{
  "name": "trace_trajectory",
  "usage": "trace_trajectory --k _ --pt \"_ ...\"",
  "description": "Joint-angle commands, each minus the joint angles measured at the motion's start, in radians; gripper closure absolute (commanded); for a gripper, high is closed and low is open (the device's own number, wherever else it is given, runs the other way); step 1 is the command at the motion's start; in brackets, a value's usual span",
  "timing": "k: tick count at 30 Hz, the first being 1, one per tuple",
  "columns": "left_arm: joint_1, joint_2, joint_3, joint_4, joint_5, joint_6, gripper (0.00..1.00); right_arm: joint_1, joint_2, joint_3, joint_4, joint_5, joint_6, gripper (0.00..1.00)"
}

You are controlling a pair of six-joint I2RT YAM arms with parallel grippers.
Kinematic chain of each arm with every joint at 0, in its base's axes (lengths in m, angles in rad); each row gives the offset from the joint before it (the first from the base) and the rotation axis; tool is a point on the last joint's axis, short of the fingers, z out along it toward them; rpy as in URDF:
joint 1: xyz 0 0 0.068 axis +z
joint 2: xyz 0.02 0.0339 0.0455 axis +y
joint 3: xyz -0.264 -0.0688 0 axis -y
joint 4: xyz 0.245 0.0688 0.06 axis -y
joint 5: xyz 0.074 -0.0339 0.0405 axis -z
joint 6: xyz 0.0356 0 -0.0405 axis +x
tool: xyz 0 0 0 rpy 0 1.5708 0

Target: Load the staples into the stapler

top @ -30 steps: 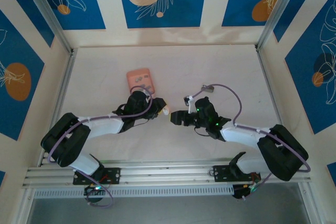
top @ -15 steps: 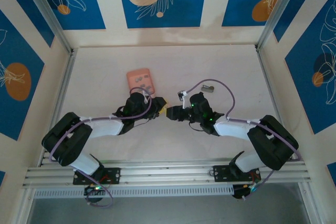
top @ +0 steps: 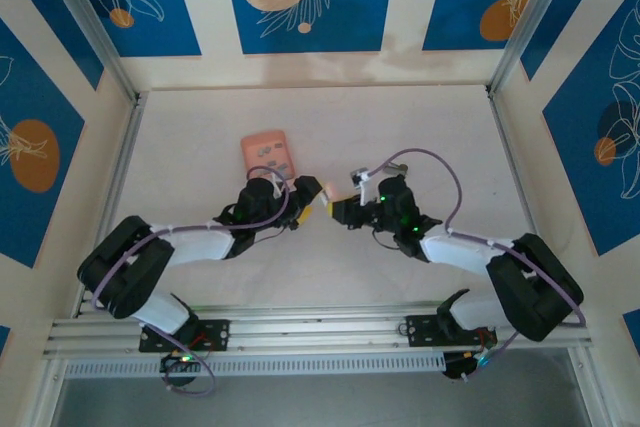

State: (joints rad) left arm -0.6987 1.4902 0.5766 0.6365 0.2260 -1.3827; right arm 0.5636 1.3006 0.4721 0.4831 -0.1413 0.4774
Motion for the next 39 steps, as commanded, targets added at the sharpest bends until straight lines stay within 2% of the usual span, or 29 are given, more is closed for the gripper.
trace_trajectory --k 1,7,9,11,15,17,20,25,29,33,39 --pt "-0.006 -0.076 0.009 -0.084 -0.067 0.167 0.06 -0.099 -0.058 -0.031 0.029 -0.137 -0.113 0.94" --pt "-0.006 -0.148 -0.029 -0.002 -0.097 0.475 0.16 -0.247 -0.125 -0.033 0.013 -0.384 -0.293 0.98" --pt "-0.006 -0.204 -0.042 0.003 -0.104 0.632 0.17 -0.264 -0.138 0.004 -0.087 -0.478 -0.433 1.00" --pt "-0.005 -0.252 -0.043 -0.031 -0.096 0.777 0.20 -0.274 -0.141 0.055 -0.214 -0.512 -0.525 1.00" --pt "-0.006 -0.311 -0.024 -0.115 0.047 1.101 0.25 -0.304 -0.145 0.074 -0.240 -0.616 -0.631 1.00" --pt "-0.006 -0.326 -0.012 -0.165 0.197 1.312 0.28 -0.302 -0.153 0.068 -0.223 -0.649 -0.679 1.00" --pt "-0.006 -0.340 -0.007 -0.213 0.307 1.484 0.28 -0.281 -0.156 0.088 -0.268 -0.656 -0.738 1.00" --pt "-0.005 -0.332 0.015 -0.237 0.414 1.606 0.29 -0.225 -0.166 0.108 -0.334 -0.676 -0.837 1.00" --pt "-0.006 -0.292 0.046 -0.255 0.490 1.621 0.29 -0.199 -0.156 0.112 -0.358 -0.716 -0.886 1.00" --pt "-0.007 -0.273 0.045 -0.228 0.515 1.622 0.31 -0.173 -0.152 0.135 -0.408 -0.736 -0.932 1.00" --pt "-0.008 -0.257 0.053 -0.228 0.549 1.619 0.40 -0.169 -0.126 0.160 -0.433 -0.764 -0.951 1.00"
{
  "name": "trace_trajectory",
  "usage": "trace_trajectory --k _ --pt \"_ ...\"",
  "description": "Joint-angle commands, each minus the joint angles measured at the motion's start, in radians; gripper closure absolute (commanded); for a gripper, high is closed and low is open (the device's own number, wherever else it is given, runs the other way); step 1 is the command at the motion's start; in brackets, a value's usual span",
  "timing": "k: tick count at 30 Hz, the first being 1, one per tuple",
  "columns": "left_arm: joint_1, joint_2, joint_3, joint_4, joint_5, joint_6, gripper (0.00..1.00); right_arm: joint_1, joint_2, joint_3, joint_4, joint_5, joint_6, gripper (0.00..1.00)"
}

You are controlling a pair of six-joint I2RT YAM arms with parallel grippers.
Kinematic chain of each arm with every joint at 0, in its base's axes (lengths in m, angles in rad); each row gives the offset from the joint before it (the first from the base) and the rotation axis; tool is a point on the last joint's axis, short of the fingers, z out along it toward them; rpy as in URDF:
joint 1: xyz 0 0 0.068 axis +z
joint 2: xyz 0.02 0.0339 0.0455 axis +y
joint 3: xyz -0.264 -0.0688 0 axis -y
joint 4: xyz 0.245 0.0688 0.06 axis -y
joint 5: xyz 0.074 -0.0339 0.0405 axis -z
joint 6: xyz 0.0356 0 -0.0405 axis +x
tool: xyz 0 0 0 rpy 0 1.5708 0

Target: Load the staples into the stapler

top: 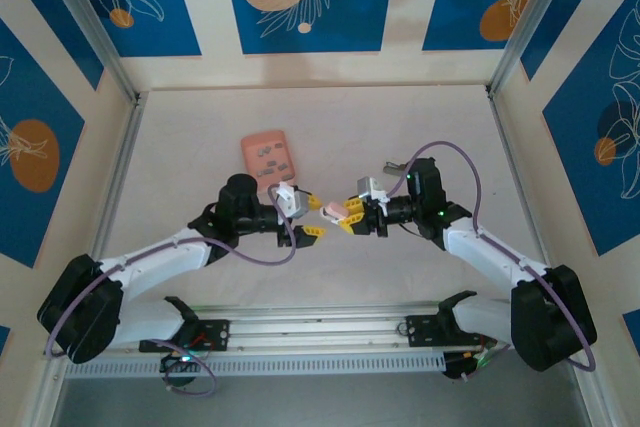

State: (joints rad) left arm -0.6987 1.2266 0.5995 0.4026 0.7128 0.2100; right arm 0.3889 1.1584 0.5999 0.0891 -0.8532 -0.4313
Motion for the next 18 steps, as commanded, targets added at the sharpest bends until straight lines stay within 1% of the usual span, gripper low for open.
trace_trajectory --k 1,4,8,12,15,18 --pt "-0.007 0.006 0.029 0.011 0.061 0.026 0.41 0.007 0.022 0.038 -0.045 -0.058 -0.049 1.00" --pt "-0.008 0.003 0.018 0.039 0.059 0.019 0.42 0.013 0.034 0.053 -0.076 -0.074 -0.073 1.00" --pt "-0.008 0.008 0.015 0.065 0.069 0.005 0.47 0.017 0.049 0.068 -0.090 -0.088 -0.082 1.00" --pt "-0.007 0.017 0.019 0.076 0.083 0.003 0.53 0.024 0.063 0.083 -0.115 -0.091 -0.101 1.00" --pt "-0.007 0.020 0.022 0.077 0.090 0.004 0.60 0.026 0.069 0.090 -0.124 -0.091 -0.107 1.00" --pt "-0.007 0.023 0.022 0.086 0.100 -0.004 0.61 0.029 0.072 0.096 -0.136 -0.091 -0.118 1.00"
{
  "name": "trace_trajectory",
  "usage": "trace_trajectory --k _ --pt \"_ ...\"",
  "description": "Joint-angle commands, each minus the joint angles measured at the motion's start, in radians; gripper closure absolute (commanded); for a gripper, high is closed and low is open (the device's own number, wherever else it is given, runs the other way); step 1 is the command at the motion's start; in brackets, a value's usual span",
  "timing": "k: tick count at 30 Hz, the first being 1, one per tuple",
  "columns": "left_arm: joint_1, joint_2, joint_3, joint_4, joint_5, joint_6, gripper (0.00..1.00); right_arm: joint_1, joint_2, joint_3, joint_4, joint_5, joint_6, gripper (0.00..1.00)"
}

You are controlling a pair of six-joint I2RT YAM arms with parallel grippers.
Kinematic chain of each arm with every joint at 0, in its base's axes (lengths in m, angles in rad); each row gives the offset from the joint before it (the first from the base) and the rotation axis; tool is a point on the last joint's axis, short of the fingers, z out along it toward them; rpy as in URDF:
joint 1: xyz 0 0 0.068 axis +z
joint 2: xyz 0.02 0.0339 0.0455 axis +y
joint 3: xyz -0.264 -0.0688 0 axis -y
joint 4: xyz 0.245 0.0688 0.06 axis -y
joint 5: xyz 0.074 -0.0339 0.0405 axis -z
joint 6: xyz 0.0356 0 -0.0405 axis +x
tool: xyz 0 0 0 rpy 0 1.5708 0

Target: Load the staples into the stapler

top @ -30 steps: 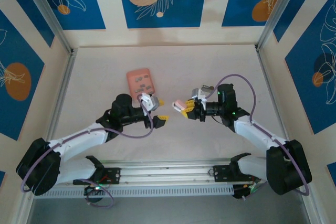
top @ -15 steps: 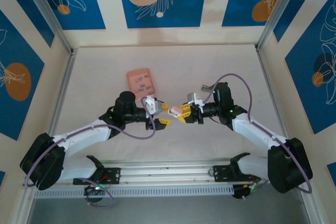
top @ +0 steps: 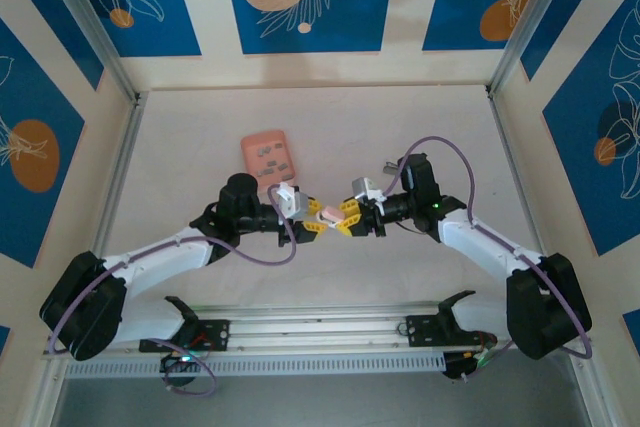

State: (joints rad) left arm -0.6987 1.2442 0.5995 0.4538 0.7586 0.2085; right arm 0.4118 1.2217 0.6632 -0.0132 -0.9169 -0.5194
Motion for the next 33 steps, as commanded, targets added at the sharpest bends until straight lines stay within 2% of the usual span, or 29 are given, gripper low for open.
trace_trajectory --k 1,10,16,17,18,20,22,27,33 --pt "-0.007 0.007 0.022 0.041 0.057 -0.006 0.61 0.006 0.010 0.033 -0.039 -0.029 -0.033 1.00" --pt "-0.007 0.047 0.027 0.094 0.087 -0.051 0.69 0.007 0.017 0.040 -0.042 -0.025 -0.039 1.00" --pt "-0.008 0.025 0.031 0.018 0.067 -0.007 0.89 0.005 0.009 0.038 -0.038 -0.003 -0.027 1.00" --pt "-0.008 0.014 0.032 -0.009 0.054 0.012 0.91 0.004 0.004 0.038 -0.034 0.009 -0.009 0.95" --pt "-0.007 0.007 0.034 -0.038 0.035 0.033 0.91 0.003 0.000 0.040 -0.032 0.024 0.013 0.83" --pt "-0.008 -0.017 0.044 -0.121 -0.017 0.090 0.92 0.007 -0.011 0.038 -0.006 0.080 0.111 0.48" --pt "-0.009 -0.033 0.055 -0.196 -0.056 0.145 0.93 0.021 -0.021 0.039 0.023 0.130 0.207 0.33" --pt "-0.010 -0.041 0.072 -0.276 -0.102 0.206 0.94 0.103 -0.041 0.036 0.055 0.272 0.321 0.26" --pt "-0.013 -0.043 0.085 -0.324 -0.125 0.235 0.94 0.138 -0.050 0.014 0.153 0.363 0.443 0.24"
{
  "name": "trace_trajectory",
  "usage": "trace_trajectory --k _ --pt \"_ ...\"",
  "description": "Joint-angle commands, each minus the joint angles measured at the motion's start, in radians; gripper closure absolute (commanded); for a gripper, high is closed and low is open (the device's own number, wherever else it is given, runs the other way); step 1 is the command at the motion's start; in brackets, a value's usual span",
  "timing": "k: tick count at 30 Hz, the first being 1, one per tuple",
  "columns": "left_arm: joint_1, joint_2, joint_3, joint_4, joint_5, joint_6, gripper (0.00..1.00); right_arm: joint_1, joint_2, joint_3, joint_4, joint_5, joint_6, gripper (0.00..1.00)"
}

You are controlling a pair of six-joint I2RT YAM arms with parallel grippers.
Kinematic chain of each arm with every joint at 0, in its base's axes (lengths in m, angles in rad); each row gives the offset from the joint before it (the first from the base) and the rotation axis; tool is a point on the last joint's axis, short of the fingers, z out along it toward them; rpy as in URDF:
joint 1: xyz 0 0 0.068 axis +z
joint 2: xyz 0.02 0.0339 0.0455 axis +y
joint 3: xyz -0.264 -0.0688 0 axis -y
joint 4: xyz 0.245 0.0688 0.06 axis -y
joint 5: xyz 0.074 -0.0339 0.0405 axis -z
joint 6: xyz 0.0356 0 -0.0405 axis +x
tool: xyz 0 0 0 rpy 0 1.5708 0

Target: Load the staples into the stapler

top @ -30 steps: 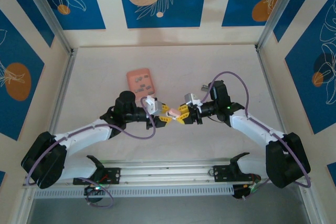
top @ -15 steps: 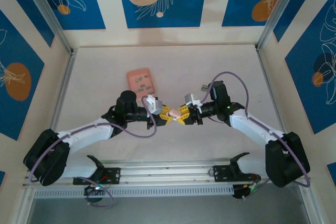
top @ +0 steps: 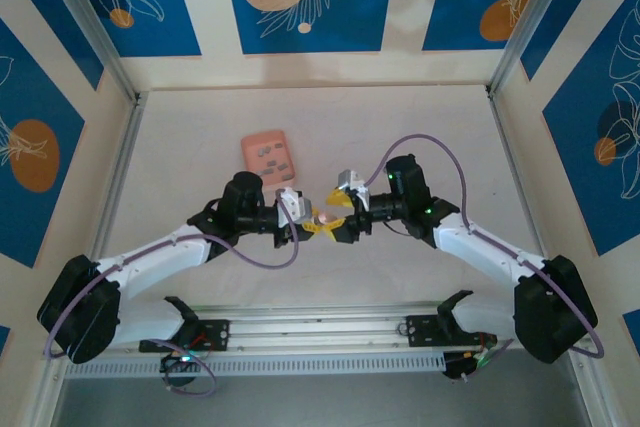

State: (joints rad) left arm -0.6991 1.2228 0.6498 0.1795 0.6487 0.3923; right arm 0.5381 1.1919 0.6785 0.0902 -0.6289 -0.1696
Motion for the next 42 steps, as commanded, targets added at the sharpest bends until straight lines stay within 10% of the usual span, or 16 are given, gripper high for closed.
trace_trajectory --k 1,24,42 --pt "-0.015 -0.025 0.034 -0.053 -0.019 0.054 0.94 0.021 -0.019 0.005 0.041 0.100 0.100 0.24" --pt "-0.027 -0.044 0.047 -0.092 -0.071 0.075 0.93 -0.018 -0.021 0.012 -0.062 0.299 0.247 0.28" --pt "-0.032 -0.059 -0.030 0.116 -0.256 -0.012 0.92 -0.243 -0.133 -0.071 -0.101 0.091 0.852 0.24"
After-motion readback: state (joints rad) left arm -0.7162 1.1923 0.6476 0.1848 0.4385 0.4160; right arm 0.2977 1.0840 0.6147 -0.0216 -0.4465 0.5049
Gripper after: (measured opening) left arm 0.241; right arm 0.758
